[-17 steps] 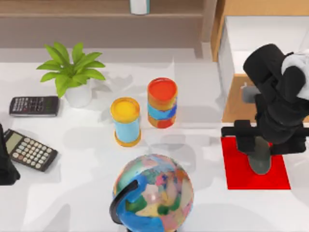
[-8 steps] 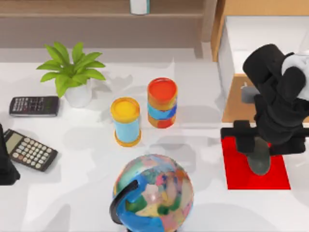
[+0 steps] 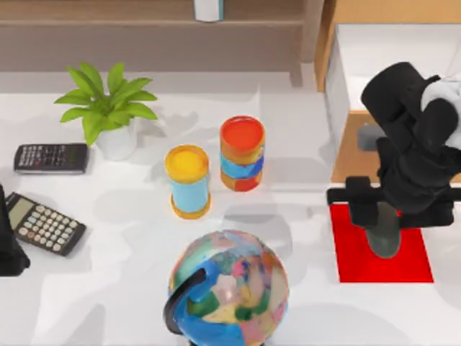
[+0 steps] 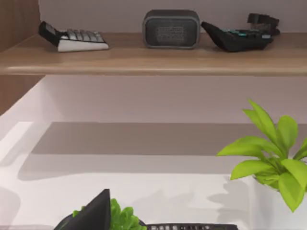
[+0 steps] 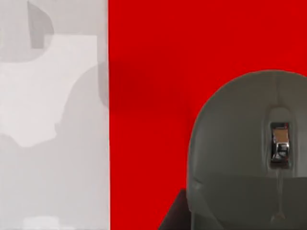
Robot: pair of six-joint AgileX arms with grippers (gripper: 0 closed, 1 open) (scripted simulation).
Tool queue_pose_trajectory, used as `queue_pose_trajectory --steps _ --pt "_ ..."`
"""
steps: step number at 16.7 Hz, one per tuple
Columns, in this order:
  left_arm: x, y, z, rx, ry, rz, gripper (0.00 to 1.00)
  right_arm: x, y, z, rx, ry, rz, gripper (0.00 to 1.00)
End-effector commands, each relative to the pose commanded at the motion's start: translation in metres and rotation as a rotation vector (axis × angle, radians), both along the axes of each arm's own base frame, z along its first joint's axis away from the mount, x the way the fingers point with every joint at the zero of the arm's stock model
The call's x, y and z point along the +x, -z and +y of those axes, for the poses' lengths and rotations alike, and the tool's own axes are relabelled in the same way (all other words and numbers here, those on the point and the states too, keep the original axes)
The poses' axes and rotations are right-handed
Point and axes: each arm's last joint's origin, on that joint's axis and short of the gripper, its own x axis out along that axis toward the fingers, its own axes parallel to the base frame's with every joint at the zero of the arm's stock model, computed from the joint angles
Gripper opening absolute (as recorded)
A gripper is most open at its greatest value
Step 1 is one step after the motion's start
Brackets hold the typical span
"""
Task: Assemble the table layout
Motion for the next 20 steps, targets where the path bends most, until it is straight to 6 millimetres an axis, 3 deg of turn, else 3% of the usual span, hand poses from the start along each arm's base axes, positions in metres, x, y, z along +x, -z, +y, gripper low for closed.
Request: queue_pose_trajectory --steps 10,16,20 --pt "0.000 0.000 0.000 0.000 0.000 0.000 1.00 0.006 0.000 -0.001 0.008 0.013 -0.023 0.00" --pt "0.000 0.000 0.000 0.000 0.000 0.000 1.00 0.008 0.021 -0.007 -0.020 0.037 0.030 0.00" --pt "0.000 0.000 0.000 0.000 0.000 0.000 1.00 0.008 0.022 -0.008 -0.022 0.038 0.034 0.00"
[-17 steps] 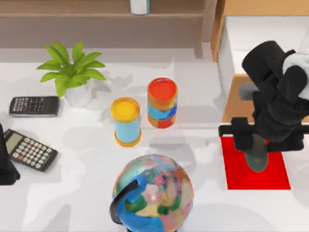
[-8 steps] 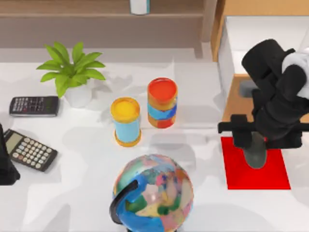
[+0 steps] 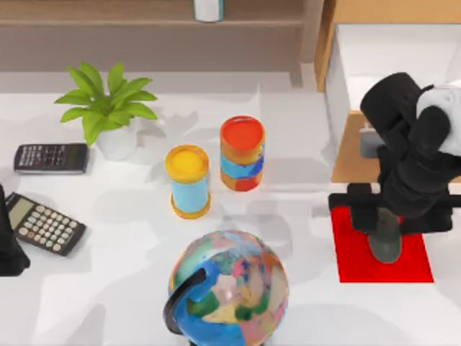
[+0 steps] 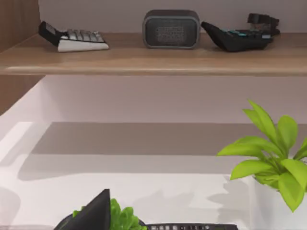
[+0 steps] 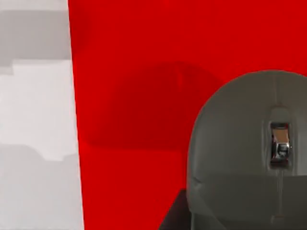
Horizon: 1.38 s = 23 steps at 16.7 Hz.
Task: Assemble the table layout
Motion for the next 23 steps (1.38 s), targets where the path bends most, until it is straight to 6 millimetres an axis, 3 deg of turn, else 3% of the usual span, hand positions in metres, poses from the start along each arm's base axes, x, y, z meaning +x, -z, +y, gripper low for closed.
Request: queue_pose_trajectory --steps 1,14,23 --pt "0.0000 0.0000 0.0000 0.000 0.000 0.000 1.00 0.0000 0.0000 0.0000 0.000 0.000 0.000 0.00" --pt "0.0000 0.0000 0.0000 0.000 0.000 0.000 1.00 0.0000 0.0000 0.0000 0.000 0.000 0.000 0.98" --pt "0.0000 0.0000 0.0000 0.000 0.000 0.000 1.00 -0.0002 -0.0003 0.0005 0.000 -0.002 -0.001 1.00"
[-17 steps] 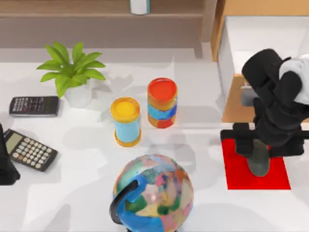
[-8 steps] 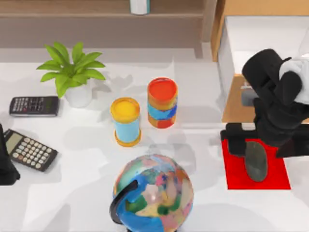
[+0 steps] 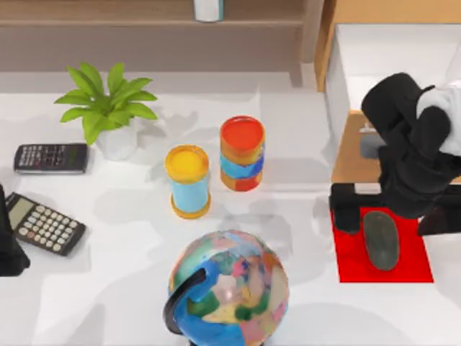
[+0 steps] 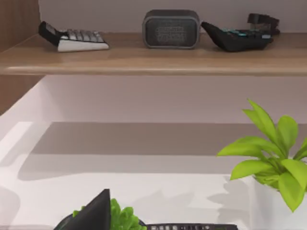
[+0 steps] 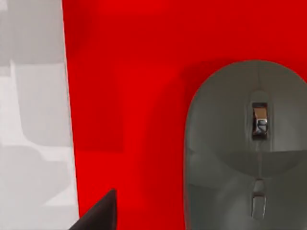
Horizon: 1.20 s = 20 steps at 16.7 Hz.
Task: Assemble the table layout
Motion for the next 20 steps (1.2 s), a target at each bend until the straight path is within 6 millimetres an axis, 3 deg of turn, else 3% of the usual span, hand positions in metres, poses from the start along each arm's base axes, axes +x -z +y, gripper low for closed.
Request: queue_pose_trajectory --steps 6,14,20 --pt "0.000 0.000 0.000 0.000 0.000 0.000 1.00 -0.009 -0.006 0.008 0.022 -0.131 -0.127 1.00" --pt "0.000 0.000 0.000 0.000 0.000 0.000 1.00 -0.045 0.014 0.025 -0.011 -0.634 -0.540 1.00" --pt "0.000 0.000 0.000 0.000 0.000 0.000 1.00 -0.068 0.032 0.019 -0.212 -0.982 -0.926 1.00"
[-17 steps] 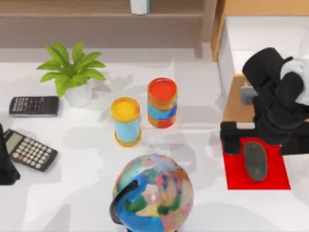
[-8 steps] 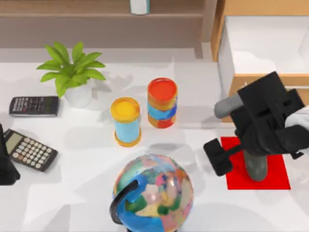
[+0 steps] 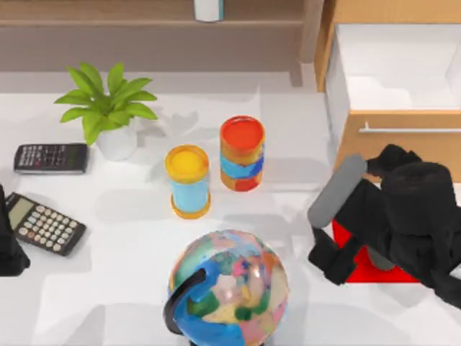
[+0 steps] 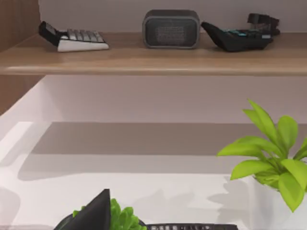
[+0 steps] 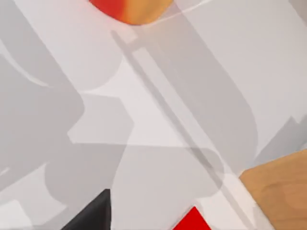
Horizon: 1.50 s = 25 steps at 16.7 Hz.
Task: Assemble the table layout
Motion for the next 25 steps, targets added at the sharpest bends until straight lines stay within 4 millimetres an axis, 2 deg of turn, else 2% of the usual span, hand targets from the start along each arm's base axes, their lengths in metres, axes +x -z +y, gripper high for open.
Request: queue_pose_trajectory --steps 5,11,16,23,25 --pt "0.000 0.000 0.000 0.000 0.000 0.000 1.00 -0.009 0.011 -0.022 -0.220 -0.080 -0.345 1.00" --pt "0.000 0.000 0.000 0.000 0.000 0.000 1.00 -0.007 0.016 -0.058 -0.542 0.005 -0.616 1.00" --pt "0.000 0.000 0.000 0.000 0.000 0.000 1.00 -0.001 0.017 -0.079 -0.721 0.102 -0.700 1.00" --pt "0.000 0.000 0.000 0.000 0.000 0.000 1.00 0.001 0.018 -0.080 -0.736 0.106 -0.704 1.00" --pt "0.000 0.000 0.000 0.000 0.000 0.000 1.00 0.009 0.018 -0.081 -0.737 0.112 -0.705 1.00"
